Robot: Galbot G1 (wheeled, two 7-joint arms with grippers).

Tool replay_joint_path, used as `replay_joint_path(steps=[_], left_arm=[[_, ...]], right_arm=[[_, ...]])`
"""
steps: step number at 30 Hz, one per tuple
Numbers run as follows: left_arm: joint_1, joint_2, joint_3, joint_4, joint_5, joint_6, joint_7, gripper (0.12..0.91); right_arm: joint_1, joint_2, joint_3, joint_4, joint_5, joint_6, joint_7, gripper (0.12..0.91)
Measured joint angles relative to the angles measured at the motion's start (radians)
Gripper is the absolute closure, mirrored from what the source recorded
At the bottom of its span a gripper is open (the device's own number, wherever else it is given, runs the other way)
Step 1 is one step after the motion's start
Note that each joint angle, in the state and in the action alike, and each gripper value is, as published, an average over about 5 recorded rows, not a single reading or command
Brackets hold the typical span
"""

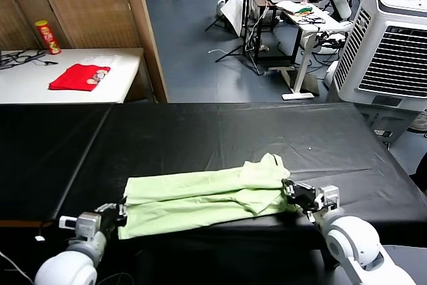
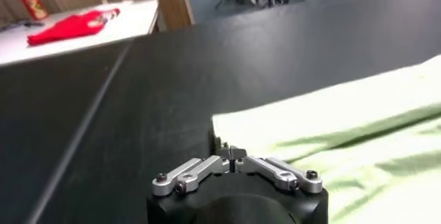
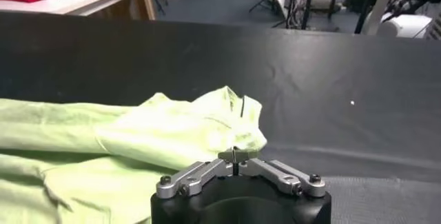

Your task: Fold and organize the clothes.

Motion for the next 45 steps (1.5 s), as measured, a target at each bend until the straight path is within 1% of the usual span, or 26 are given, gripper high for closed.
replay_joint_path(steps=[1, 2, 3, 5, 6, 8, 9, 12, 14, 16, 19, 21, 22, 25, 26, 28, 29, 34, 35, 36, 37, 39, 40, 43, 45], left_arm=[[0.000, 0.003, -0.003, -0.005, -0.004, 0.003, -0.002, 0.605], [-0.001, 0.005, -0.006, -0.009, -0.009, 0.006, -0.004, 0.555], [-0.002, 0.008, -0.010, -0.014, -0.017, 0.008, -0.005, 0.488], [-0.008, 0.013, -0.018, -0.021, -0.040, 0.007, -0.007, 0.389], [-0.014, 0.015, -0.020, -0.022, -0.056, 0.002, -0.008, 0.335], [-0.033, 0.017, -0.021, -0.016, -0.089, -0.016, -0.012, 0.274], [-0.048, 0.016, -0.018, -0.008, -0.108, -0.028, -0.015, 0.250], [-0.101, 0.007, -0.004, 0.035, -0.171, -0.049, -0.030, 0.234], [-0.139, -0.001, 0.007, 0.071, -0.215, -0.050, -0.037, 0.233], [-0.172, -0.006, 0.017, 0.107, -0.246, -0.048, -0.036, 0.232], [-0.206, -0.011, 0.029, 0.154, -0.263, -0.045, -0.032, 0.232], [-0.220, -0.012, 0.034, 0.179, -0.265, -0.042, -0.030, 0.232], [-0.225, -0.013, 0.035, 0.191, -0.266, -0.041, -0.030, 0.232], [-0.232, -0.013, 0.036, 0.218, -0.266, -0.039, -0.029, 0.234], [-0.233, -0.013, 0.036, 0.224, -0.266, -0.038, -0.029, 0.244], [-0.233, -0.012, 0.035, 0.235, -0.267, -0.037, -0.027, 0.298], [-0.233, -0.012, 0.034, 0.238, -0.267, -0.038, -0.026, 0.341], [-0.231, -0.015, 0.032, 0.249, -0.270, -0.044, -0.012, 0.618], [-0.232, -0.018, 0.032, 0.251, -0.269, -0.046, -0.009, 0.669], [-0.234, -0.020, 0.033, 0.253, -0.265, -0.049, -0.006, 0.736], [-0.235, -0.023, 0.035, 0.256, -0.258, -0.054, -0.004, 0.786], [-0.242, -0.029, 0.041, 0.264, -0.230, -0.071, 0.000, 0.863], [-0.245, -0.032, 0.045, 0.268, -0.210, -0.082, 0.004, 0.882], [-0.262, -0.038, 0.060, 0.289, -0.141, -0.120, 0.020, 0.892], [-0.279, -0.038, 0.071, 0.308, -0.103, -0.136, 0.033, 0.897]], right_arm=[[0.003, -0.001, 0.009, 0.004, 0.006, -0.001, 0.000, 0.503], [0.007, -0.001, 0.018, 0.008, 0.012, -0.002, 0.000, 0.436], [0.013, 0.001, 0.025, 0.009, 0.017, 0.001, 0.003, 0.370], [0.031, 0.008, 0.036, 0.006, 0.022, 0.009, 0.012, 0.286], [0.043, 0.013, 0.037, 0.000, 0.019, 0.015, 0.018, 0.259], [0.075, 0.029, 0.030, -0.019, 0.003, 0.025, 0.028, 0.235], [0.094, 0.038, 0.022, -0.033, -0.008, 0.029, 0.030, 0.231], [0.159, 0.075, -0.017, -0.090, -0.047, 0.040, 0.030, 0.228], [0.204, 0.102, -0.050, -0.139, -0.069, 0.046, 0.029, 0.227], [0.246, 0.127, -0.082, -0.189, -0.088, 0.051, 0.025, 0.227], [0.296, 0.157, -0.124, -0.259, -0.109, 0.054, 0.014, 0.229], [0.321, 0.174, -0.147, -0.297, -0.118, 0.054, 0.005, 0.247], [0.331, 0.181, -0.157, -0.314, -0.122, 0.054, 0.002, 0.270], [0.351, 0.198, -0.180, -0.351, -0.132, 0.054, -0.006, 0.365], [0.355, 0.203, -0.186, -0.360, -0.135, 0.054, -0.008, 0.411], [0.358, 0.210, -0.195, -0.372, -0.140, 0.054, -0.011, 0.480], [0.359, 0.214, -0.198, -0.376, -0.143, 0.054, -0.012, 0.533], [0.352, 0.229, -0.203, -0.384, -0.171, 0.072, -0.005, 0.765], [0.349, 0.233, -0.202, -0.383, -0.179, 0.080, 0.002, 0.810], [0.344, 0.237, -0.200, -0.382, -0.188, 0.088, 0.012, 0.842], [0.339, 0.241, -0.197, -0.380, -0.198, 0.096, 0.024, 0.874], [0.327, 0.252, -0.190, -0.373, -0.219, 0.113, 0.050, 0.894], [0.320, 0.258, -0.185, -0.369, -0.232, 0.121, 0.063, 0.899], [0.297, 0.282, -0.170, -0.357, -0.279, 0.141, 0.099, 0.899], [0.282, 0.301, -0.157, -0.350, -0.310, 0.149, 0.116, 0.899]])
